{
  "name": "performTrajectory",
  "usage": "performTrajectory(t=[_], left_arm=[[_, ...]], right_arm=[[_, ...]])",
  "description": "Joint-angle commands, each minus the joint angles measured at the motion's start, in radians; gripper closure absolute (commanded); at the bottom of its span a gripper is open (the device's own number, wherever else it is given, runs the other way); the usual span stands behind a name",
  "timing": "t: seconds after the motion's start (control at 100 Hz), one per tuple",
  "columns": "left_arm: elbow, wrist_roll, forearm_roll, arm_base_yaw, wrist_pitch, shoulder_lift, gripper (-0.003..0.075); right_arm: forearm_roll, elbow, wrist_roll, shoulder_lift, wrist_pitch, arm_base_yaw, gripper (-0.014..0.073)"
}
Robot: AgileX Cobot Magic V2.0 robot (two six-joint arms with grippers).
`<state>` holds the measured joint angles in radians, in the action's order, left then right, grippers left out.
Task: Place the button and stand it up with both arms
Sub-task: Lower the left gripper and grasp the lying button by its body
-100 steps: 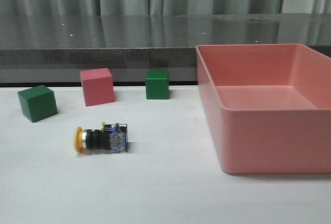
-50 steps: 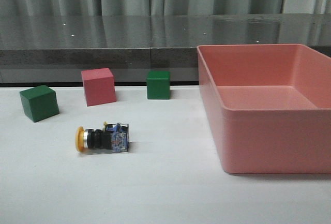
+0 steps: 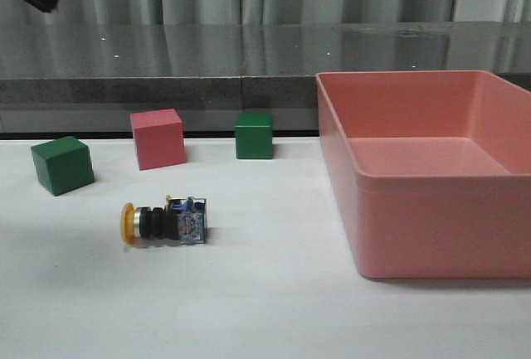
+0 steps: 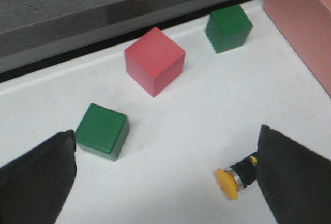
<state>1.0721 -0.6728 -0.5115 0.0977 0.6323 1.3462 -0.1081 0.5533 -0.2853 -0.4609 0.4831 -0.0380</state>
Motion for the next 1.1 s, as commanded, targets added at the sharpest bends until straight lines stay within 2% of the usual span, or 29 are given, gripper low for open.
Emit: performTrajectory(t=[0.0, 0.08, 0.14, 0.28, 0.35, 0.41, 0.71, 0.95, 1.09], left_arm=[[0.036, -0.268, -0.260, 0.009, -0.031, 0.032, 0.0048], [0.046, -0.578, -0.475, 0.007, 0.056, 0.095, 0.0048], [0.057, -0.728, -0.571, 0.002, 0.155, 0.149, 0.0048], [0.099, -1.007, -0.589, -0.018, 0.422, 0.272, 0.0048], [0.102, -1.134, -0.609, -0.031, 0.476, 0.322, 0.0048], [0.102, -1.174, -0.627, -0.033, 0.465, 0.347, 0.0048], [0.102, -1.182, -0.646, -0.033, 0.420, 0.389, 0.0048], [0.073, -1.353, -0.633, -0.033, 0.422, 0.389, 0.0048], [0.040, -1.380, -0.633, -0.033, 0.429, 0.396, 0.0048]], right_arm=[[-0.001, 0.019, 0.002, -0.002, -0.084, 0.008, 0.0655], [-0.001, 0.019, 0.002, -0.002, -0.087, 0.008, 0.0655], [-0.001, 0.019, 0.002, -0.002, -0.088, 0.008, 0.0655], [-0.001, 0.019, 0.002, -0.002, -0.088, 0.008, 0.0655], [-0.001, 0.019, 0.002, -0.002, -0.088, 0.008, 0.0655], [-0.001, 0.019, 0.002, -0.002, -0.088, 0.008, 0.0655], [-0.001, 0.019, 0.002, -0.002, -0.088, 0.008, 0.0655], [-0.001, 0.019, 0.002, -0.002, -0.088, 0.008, 0.0655], [-0.001, 0.019, 0.002, -0.002, -0.088, 0.008, 0.0655]])
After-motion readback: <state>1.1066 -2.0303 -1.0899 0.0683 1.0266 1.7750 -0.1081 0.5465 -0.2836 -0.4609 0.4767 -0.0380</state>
